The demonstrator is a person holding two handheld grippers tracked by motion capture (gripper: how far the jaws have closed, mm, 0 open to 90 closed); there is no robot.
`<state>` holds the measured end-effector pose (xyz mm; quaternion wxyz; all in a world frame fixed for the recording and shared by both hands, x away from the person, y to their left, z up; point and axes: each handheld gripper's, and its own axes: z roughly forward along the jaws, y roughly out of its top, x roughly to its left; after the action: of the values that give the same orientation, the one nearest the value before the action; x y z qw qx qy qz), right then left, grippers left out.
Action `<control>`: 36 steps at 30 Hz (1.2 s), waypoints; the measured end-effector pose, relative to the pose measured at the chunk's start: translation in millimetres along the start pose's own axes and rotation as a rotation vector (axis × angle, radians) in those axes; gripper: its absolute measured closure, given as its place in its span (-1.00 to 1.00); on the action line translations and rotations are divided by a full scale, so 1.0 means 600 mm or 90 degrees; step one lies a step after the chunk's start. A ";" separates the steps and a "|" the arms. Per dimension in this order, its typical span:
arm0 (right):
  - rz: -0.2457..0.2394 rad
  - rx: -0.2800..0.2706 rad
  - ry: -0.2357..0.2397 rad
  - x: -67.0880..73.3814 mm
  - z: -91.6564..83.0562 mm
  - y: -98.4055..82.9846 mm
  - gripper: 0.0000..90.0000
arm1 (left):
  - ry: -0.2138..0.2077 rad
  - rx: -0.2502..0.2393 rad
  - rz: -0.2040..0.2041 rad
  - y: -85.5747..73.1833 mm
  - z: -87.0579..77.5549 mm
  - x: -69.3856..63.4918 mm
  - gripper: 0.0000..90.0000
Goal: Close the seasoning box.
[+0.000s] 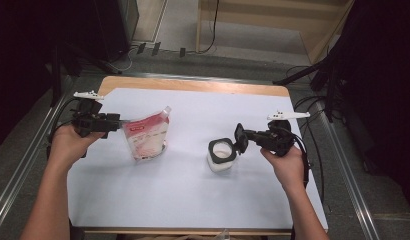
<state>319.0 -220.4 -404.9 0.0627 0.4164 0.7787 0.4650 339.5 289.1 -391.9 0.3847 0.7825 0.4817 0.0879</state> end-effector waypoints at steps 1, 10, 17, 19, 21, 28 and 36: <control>-0.001 -0.001 0.002 0.001 -0.001 0.001 1.00 | 0.000 -0.001 0.000 0.000 0.000 0.000 -0.04; -0.017 0.002 0.015 0.017 0.006 0.004 1.00 | -0.004 -0.001 -0.002 0.000 0.000 -0.001 -0.05; -0.028 0.010 0.022 0.032 0.016 0.004 1.00 | -0.001 0.004 -0.003 -0.001 0.002 0.001 -0.05; -0.035 0.014 0.025 0.037 0.020 0.004 1.00 | -0.001 0.004 -0.005 -0.001 0.002 0.001 -0.05; -0.039 0.016 0.028 0.041 0.025 0.003 0.99 | -0.002 0.003 -0.007 -0.001 0.003 0.000 -0.06; -0.063 0.036 0.040 0.061 0.045 -0.001 0.99 | -0.005 0.003 -0.006 -0.002 0.003 0.002 -0.06; -0.079 0.069 0.047 0.074 0.078 -0.011 1.00 | -0.006 0.005 -0.008 -0.003 0.006 0.003 -0.06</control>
<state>309.0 -158.9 -423.1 0.0400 0.3526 0.8290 0.4323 340.8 289.0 -395.9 0.3844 0.7811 0.4855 0.0798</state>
